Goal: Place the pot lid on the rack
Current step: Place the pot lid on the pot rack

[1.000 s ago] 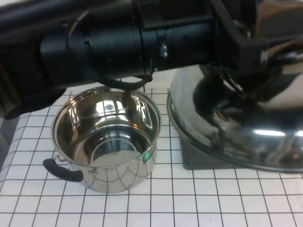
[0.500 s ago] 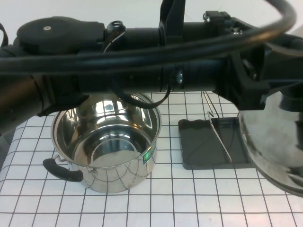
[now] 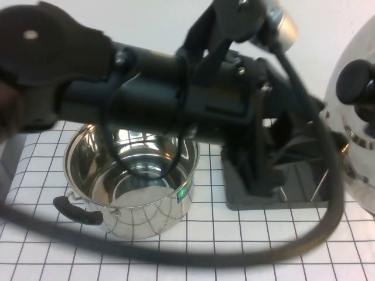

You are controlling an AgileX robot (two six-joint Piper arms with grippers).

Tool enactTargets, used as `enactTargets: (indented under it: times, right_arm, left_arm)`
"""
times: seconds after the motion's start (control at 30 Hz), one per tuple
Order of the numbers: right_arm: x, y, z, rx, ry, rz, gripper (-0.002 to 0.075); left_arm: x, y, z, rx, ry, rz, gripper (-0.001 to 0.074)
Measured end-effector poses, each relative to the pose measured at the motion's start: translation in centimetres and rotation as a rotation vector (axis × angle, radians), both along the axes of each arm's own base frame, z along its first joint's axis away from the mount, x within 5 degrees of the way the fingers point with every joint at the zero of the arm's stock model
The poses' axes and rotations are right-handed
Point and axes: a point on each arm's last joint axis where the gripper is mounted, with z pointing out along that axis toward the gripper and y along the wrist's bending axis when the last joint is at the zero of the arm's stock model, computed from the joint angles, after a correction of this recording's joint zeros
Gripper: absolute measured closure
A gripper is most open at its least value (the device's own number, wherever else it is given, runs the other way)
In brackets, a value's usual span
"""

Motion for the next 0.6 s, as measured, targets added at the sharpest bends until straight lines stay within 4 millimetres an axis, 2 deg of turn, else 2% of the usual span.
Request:
enactTargets:
  times: [0.1,0.23,0.43,0.6]
  right_arm:
    - [0.9,-0.1,-0.3,-0.011,0.022,-0.006,0.0615]
    - [3.1,-0.1,-1.3,-0.070,0.051,-0.005,0.0615]
    - [7.6,-0.4,-2.9,-0.197,0.080,-0.032,0.0615]
    - [11.8,0.1,-2.8,-0.260,0.097,-0.030,0.0615]
  left_arm:
    - [-0.4,1.3,0.1,0.114,-0.058,0.055,0.0511]
    - [-0.9,3.3,0.3,0.255,-0.124,0.149,0.0681]
    - [-1.9,6.3,0.4,0.446,-0.084,0.309,0.0730]
    - [-3.0,8.2,-1.2,0.582,-0.054,0.350,0.0734]
